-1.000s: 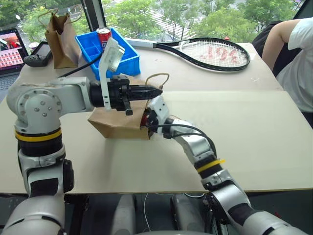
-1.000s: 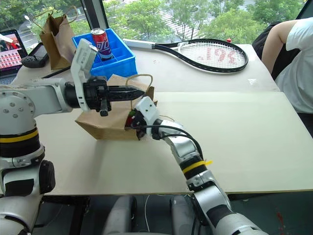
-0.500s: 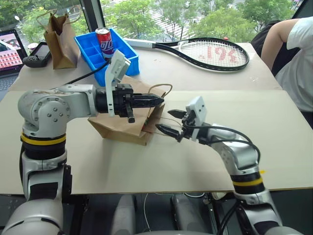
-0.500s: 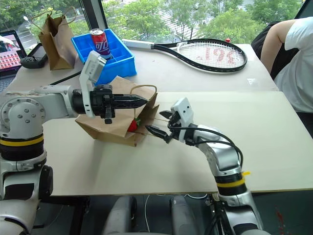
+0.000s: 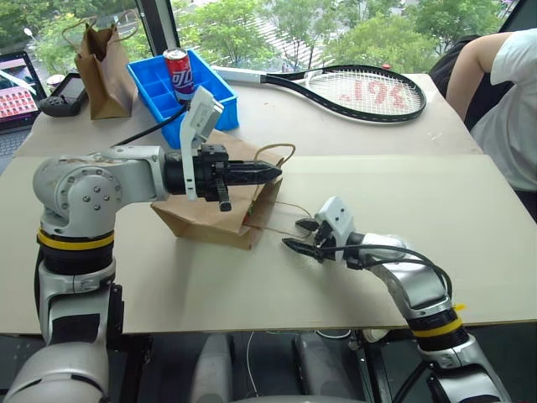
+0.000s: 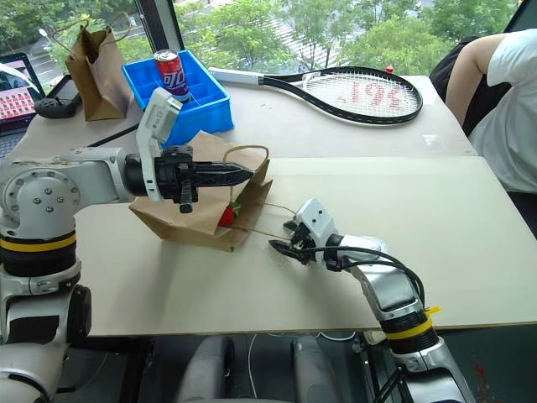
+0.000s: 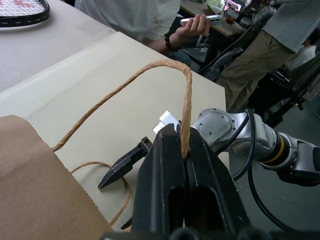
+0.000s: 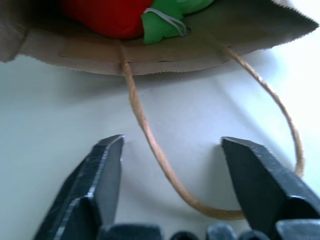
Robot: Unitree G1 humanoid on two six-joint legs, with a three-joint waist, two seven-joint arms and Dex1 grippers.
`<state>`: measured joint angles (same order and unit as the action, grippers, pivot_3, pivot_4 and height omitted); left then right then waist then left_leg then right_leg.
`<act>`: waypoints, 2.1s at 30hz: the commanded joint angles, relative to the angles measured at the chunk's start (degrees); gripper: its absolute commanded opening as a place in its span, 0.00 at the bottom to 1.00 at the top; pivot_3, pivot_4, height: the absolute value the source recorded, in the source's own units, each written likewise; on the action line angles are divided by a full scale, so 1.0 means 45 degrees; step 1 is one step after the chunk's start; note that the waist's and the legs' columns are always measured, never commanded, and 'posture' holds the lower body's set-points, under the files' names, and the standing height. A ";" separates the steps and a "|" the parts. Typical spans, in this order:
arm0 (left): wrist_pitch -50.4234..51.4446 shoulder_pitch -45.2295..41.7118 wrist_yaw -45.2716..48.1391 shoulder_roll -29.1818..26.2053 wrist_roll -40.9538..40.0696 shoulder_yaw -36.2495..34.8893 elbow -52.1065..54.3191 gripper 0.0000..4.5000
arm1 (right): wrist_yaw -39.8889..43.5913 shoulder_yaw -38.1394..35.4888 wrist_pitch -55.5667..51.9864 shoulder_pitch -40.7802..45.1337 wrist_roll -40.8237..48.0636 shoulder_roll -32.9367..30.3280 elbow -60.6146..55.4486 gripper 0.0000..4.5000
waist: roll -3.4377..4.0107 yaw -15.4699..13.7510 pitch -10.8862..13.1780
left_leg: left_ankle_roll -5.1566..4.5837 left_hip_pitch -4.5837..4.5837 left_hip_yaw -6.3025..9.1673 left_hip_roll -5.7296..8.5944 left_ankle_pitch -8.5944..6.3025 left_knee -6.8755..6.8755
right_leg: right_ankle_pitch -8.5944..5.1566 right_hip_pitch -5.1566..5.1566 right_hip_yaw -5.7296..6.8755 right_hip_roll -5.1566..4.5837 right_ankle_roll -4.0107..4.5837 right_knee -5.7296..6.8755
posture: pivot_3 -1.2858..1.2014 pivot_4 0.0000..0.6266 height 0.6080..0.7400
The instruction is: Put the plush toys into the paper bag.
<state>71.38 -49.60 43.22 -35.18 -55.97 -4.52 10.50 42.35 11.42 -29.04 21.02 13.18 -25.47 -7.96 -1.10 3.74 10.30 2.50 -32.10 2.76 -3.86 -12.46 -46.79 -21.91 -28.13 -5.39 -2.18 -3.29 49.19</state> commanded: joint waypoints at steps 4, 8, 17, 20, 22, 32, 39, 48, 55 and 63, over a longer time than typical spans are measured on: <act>-0.0263 -0.0290 -0.0801 0.0101 -0.0161 -0.0940 0.0203 0.00 | 0.1023 -0.0954 0.0490 0.0202 0.0642 -0.0797 -0.0263 0.14 | 0.0000 -0.0049 0.0001 | 0.0000 -0.0009 -0.0002 0.0001 0.0000 0.0000 | 0.0000 -0.0003 -0.0001 -0.0001 0.0000 -0.0005 | 0.52 0.24 0.38; -0.1080 -0.0521 -0.1409 0.0134 0.0520 -0.1405 -0.0444 0.00 | 0.1492 -0.2354 -0.0116 0.1491 0.2301 -0.1020 -0.1289 0.01 | 0.0001 -0.0018 0.0002 | 0.0000 -0.0009 -0.0006 0.0001 0.0000 0.0000 | 0.0001 -0.0009 -0.0005 -0.0001 0.0001 0.0001 | 0.52 0.24 0.38; -0.1901 -0.0710 -0.2664 0.0203 0.0969 -0.2444 -0.0926 0.00 | 0.1264 -0.3271 -0.1887 0.4626 0.4541 -0.1344 -0.2734 0.01 | 0.0002 -0.0079 0.0003 | -0.0004 -0.0020 0.0004 0.0003 -0.0001 0.0012 | 0.0001 -0.0008 0.0004 -0.0002 0.0001 -0.0016 | 0.52 0.24 0.38; -0.2004 -0.0457 -0.2663 0.0283 0.0984 -0.2352 -0.0815 0.00 | 0.1182 -0.2994 -0.2393 0.5051 0.4870 -0.1372 -0.3042 0.01 | 0.0001 -0.0154 0.0003 | -0.0004 -0.0021 0.0003 0.0003 -0.0001 0.0012 | 0.0002 -0.0009 0.0004 -0.0003 0.0003 -0.0015 | 0.52 0.24 0.38; -0.2017 -0.0269 -0.2666 0.0329 0.0939 -0.2283 -0.0662 0.00 | 0.1259 -0.2759 -0.2575 0.5086 0.4876 -0.1512 -0.3192 0.01 | 0.0001 -0.0204 0.0003 | -0.0004 -0.0018 0.0004 0.0003 -0.0001 0.0011 | 0.0002 -0.0007 0.0005 -0.0003 0.0003 -0.0017 | 0.52 0.24 0.38; -0.1146 0.0690 -0.1272 -0.0645 0.0290 -0.1807 0.0218 0.00 | 0.1028 -0.2747 -0.4234 0.4818 0.5952 -0.1907 -0.3811 0.01 | 0.0002 -0.0233 0.0003 | -0.0004 -0.0019 0.0002 0.0002 -0.0001 0.0017 | 0.0003 -0.0011 0.0003 -0.0002 0.0006 -0.0019 | 0.52 0.24 0.38; -0.0808 0.0833 -0.0175 -0.2013 -0.0296 -0.2515 -0.0255 0.49 | 0.0659 -0.3858 -0.5410 0.5071 0.7683 -0.2035 -0.3757 0.41 | 0.0003 -0.0243 0.0005 | -0.0004 -0.0014 0.0002 -0.0002 0.0000 0.0020 | 0.0004 -0.0012 0.0007 -0.0002 0.0013 -0.0018 | 0.52 0.24 0.38; -0.2889 0.2694 0.3197 -0.4071 0.0109 -0.4033 -0.0607 1.00 | 0.0490 -0.6968 -0.6394 0.6459 1.0651 -0.3668 -0.1967 0.99 | 0.0008 -0.0235 0.0008 | -0.0006 -0.0018 -0.0010 -0.0005 -0.0002 0.0034 | -0.0005 -0.0020 0.0006 -0.0004 0.0027 -0.0034 | 0.52 0.24 0.38; -0.4309 0.7295 0.6132 -0.4783 0.0116 -0.4238 0.1748 1.00 | 0.1894 -0.6374 -0.7419 0.3644 1.1024 -0.5859 -0.2825 0.75 | -0.0014 -0.0338 0.0007 | -0.0005 -0.0014 -0.0023 -0.0025 -0.0002 0.0086 | -0.0034 -0.0032 0.0032 -0.0015 0.0087 -0.0054 | 0.52 0.24 0.38; -0.4359 0.7422 0.3465 -0.2958 -0.0009 -0.3022 0.3498 1.00 | 0.0095 -0.1680 -0.3424 0.1873 0.5938 -0.2883 -0.3436 0.14 | -0.0005 -0.0225 0.0012 | -0.0039 0.0022 -0.0049 -0.0030 0.0020 0.0107 | -0.0029 -0.0019 0.0006 -0.0012 0.0071 -0.0068 | 0.52 0.24 0.38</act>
<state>51.43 -15.17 61.35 -48.76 -54.44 -18.34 23.80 45.30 0.55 -51.99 29.14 46.04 -41.37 -22.81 -1.12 2.73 10.36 2.32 -31.99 2.54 -4.00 -12.36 -46.29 -22.03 -28.23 -5.37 -2.21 -2.98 48.89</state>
